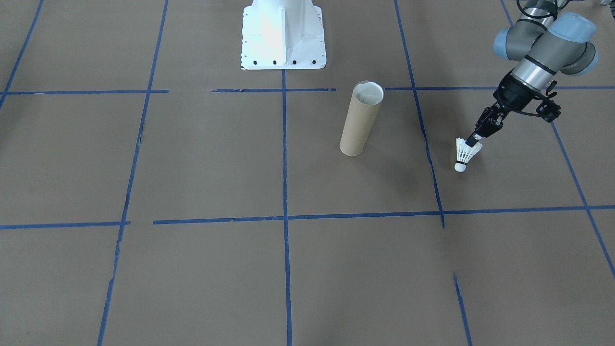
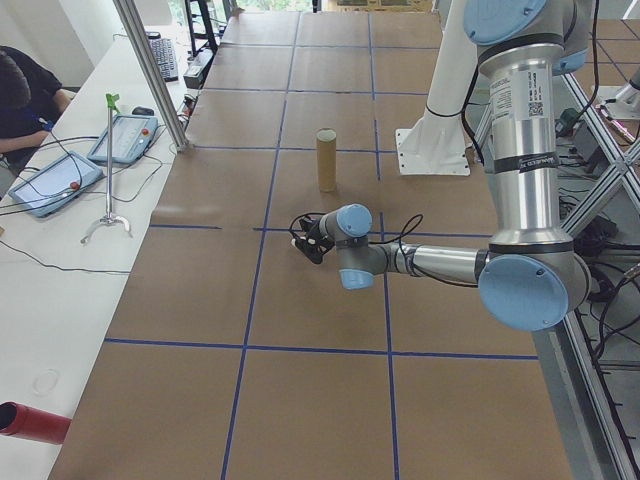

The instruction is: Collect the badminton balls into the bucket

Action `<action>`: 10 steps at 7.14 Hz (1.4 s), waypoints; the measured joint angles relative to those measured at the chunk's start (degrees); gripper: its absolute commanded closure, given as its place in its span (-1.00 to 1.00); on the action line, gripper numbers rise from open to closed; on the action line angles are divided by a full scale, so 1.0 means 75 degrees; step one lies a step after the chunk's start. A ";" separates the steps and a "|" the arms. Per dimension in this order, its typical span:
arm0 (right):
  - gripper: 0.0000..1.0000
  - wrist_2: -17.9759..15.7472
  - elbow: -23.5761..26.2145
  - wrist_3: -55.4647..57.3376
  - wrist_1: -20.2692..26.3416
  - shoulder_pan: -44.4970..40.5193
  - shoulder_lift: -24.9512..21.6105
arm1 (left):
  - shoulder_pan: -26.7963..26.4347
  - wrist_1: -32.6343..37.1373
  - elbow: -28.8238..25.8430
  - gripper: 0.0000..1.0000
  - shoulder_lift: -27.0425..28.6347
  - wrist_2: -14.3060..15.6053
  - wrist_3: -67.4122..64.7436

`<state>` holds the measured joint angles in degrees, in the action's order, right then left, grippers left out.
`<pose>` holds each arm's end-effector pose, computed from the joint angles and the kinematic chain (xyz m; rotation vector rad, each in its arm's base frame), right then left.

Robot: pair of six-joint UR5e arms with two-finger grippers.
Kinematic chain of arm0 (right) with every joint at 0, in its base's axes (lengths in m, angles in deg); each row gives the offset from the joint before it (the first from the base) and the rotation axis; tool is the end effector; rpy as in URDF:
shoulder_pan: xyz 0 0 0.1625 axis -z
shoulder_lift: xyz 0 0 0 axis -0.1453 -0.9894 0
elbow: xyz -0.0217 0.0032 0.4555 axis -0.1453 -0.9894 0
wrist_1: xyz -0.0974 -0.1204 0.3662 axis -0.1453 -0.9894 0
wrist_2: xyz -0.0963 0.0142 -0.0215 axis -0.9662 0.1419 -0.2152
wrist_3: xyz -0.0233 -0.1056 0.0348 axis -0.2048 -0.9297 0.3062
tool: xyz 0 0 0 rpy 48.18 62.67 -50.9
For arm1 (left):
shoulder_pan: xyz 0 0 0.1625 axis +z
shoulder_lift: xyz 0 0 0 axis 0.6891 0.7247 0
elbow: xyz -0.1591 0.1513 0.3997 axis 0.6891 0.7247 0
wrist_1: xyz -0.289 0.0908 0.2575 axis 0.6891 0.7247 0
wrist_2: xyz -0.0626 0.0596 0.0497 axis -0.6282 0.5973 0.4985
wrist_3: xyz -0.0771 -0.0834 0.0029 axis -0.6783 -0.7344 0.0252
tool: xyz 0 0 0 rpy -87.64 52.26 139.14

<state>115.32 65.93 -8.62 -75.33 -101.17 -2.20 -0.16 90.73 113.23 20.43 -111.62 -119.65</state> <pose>0.0778 -0.4654 0.7906 0.0366 -0.7600 0.0309 0.2510 -0.3708 0.5656 -0.2381 1.3585 -0.9743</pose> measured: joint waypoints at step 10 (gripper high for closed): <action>-1.00 0.0000 0.0002 0.0001 0.0000 0.0000 0.0000 | -0.0896 -1.2637 0.3800 1.00 0.4308 -0.1993 0.5521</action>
<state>115.32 65.94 -8.61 -75.33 -101.17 -2.20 -6.88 -4.05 141.73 52.74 -126.56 -78.25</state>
